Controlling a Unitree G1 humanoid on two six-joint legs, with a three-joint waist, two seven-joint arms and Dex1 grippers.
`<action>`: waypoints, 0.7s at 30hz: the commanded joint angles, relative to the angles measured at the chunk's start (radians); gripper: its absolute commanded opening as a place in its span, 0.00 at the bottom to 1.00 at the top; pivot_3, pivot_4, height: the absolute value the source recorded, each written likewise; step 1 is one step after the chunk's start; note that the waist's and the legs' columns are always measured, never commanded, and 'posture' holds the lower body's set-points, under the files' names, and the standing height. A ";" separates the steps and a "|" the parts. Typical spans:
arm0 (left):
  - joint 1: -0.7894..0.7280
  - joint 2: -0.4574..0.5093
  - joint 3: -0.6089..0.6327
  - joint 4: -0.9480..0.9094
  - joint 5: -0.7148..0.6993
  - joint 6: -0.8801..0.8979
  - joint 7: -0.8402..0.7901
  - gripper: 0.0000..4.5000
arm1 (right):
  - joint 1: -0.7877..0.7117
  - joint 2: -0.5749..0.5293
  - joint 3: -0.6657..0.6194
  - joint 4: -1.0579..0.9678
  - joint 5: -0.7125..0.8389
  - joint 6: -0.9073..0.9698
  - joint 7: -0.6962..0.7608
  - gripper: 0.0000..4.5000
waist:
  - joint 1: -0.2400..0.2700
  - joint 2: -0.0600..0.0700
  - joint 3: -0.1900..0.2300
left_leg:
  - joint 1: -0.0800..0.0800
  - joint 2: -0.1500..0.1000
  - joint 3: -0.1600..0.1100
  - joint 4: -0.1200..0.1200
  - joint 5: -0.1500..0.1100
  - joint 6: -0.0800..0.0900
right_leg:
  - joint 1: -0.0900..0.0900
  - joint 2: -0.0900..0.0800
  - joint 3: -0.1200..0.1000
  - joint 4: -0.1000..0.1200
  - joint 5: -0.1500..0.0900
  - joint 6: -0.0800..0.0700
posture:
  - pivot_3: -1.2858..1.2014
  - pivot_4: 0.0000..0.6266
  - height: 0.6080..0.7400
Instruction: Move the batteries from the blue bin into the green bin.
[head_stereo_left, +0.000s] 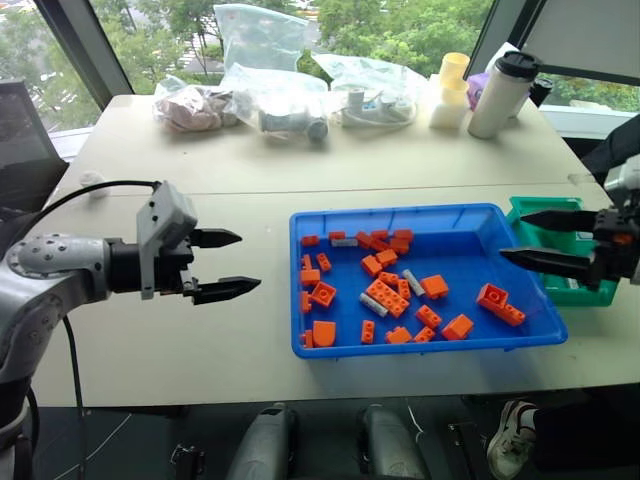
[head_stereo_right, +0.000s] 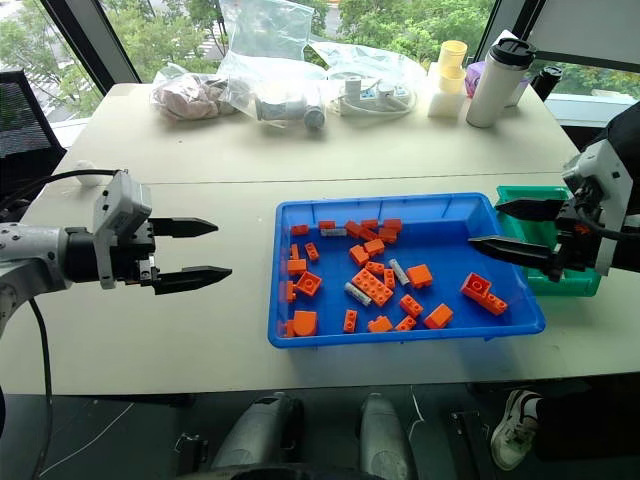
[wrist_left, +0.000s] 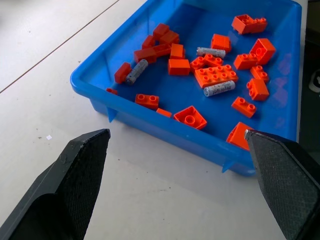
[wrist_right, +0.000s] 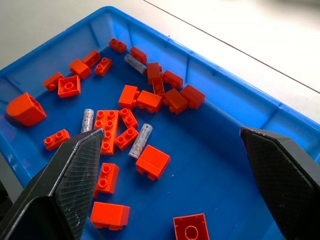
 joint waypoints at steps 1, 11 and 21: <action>-0.032 -0.007 0.020 0.000 -0.010 -0.010 0.021 1.00 | -0.019 0.000 -0.007 -0.010 -0.005 -0.021 0.003 1.00 | 0.000 0.000 0.000 | 0.000 0.000 0.000 0.000 0.000 0.000 | 0.000 0.000 0.000 0.000 0.000 0.000 | 0.52 0.24 1.00; -0.040 -0.002 0.000 0.004 0.000 -0.021 0.020 1.00 | -0.059 0.008 0.016 -0.069 0.022 0.030 -0.050 1.00 | 0.000 0.000 0.000 | 0.000 0.000 0.000 0.000 0.000 0.000 | 0.000 0.001 0.000 0.000 0.000 0.000 | 0.52 0.24 1.00; -0.051 0.005 -0.059 0.012 0.040 -0.056 -0.009 1.00 | -0.118 0.030 0.068 -0.094 0.030 0.042 -0.089 1.00 | 0.000 0.000 0.000 | 0.000 0.000 0.000 0.000 0.000 0.000 | 0.000 0.001 0.000 0.000 0.000 0.000 | 0.52 0.24 1.00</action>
